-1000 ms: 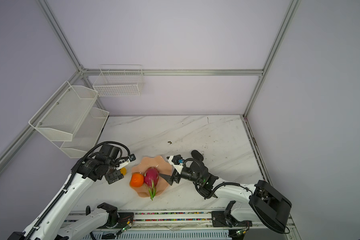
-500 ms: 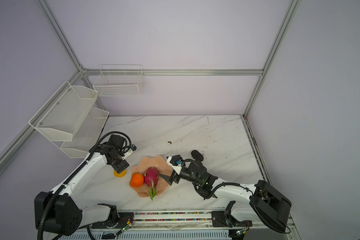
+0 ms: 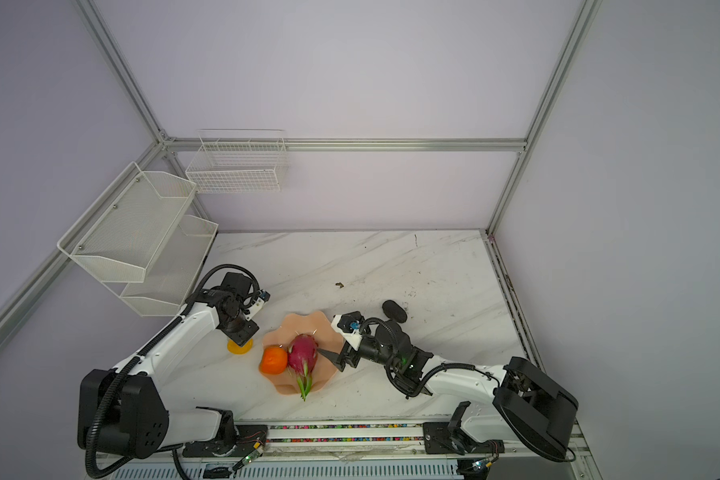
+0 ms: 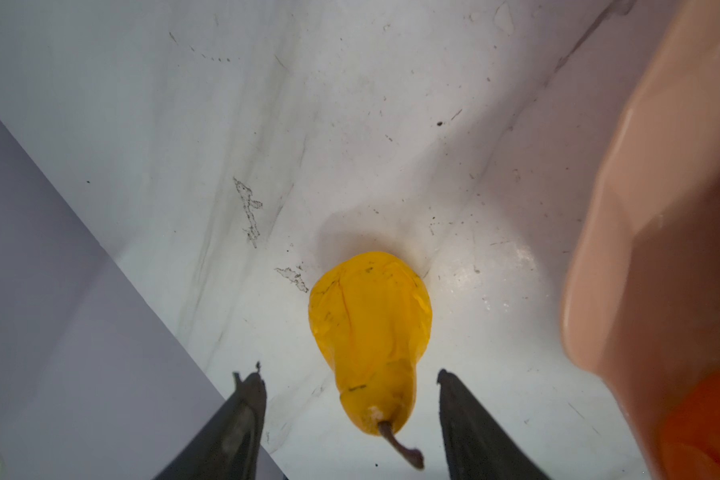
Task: Place and organize the fake fruits in the fruit bowl
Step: 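Grasp the yellow pear with the left gripper, then lift the pear into the bowl beside the dragon fruit and release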
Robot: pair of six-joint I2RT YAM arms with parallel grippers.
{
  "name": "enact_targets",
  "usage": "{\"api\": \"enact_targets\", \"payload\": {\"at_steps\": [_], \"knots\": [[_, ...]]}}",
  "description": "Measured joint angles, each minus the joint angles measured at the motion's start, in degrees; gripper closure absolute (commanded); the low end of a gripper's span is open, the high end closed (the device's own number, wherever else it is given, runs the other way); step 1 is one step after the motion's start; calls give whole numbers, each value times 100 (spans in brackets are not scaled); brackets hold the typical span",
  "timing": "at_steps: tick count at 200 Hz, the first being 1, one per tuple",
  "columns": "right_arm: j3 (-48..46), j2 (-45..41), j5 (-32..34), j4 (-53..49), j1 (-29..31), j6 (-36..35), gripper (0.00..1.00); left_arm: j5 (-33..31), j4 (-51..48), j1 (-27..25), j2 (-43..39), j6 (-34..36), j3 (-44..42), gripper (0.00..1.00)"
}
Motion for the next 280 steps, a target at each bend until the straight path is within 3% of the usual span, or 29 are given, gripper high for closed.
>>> {"api": "enact_targets", "payload": {"at_steps": [60, 98, 116, 172, 280], "knots": [[87, 114, 4, -22, 0, -74, 3, -33, 46, 0, -17, -140, -319, 36], [90, 114, 13, -74, 0, -92, 3, -20, 278, 0, 391, -258, -321, 45], [90, 129, 22, -85, 0, -98, 3, -107, 356, 15, 557, -289, -321, 55], [129, 181, 24, -129, 0, -103, 3, -87, 354, 50, 511, -380, -319, 67], [7, -15, 391, -11, -11, -98, 3, 887, -127, 17, -636, -376, -24, 76]]}}
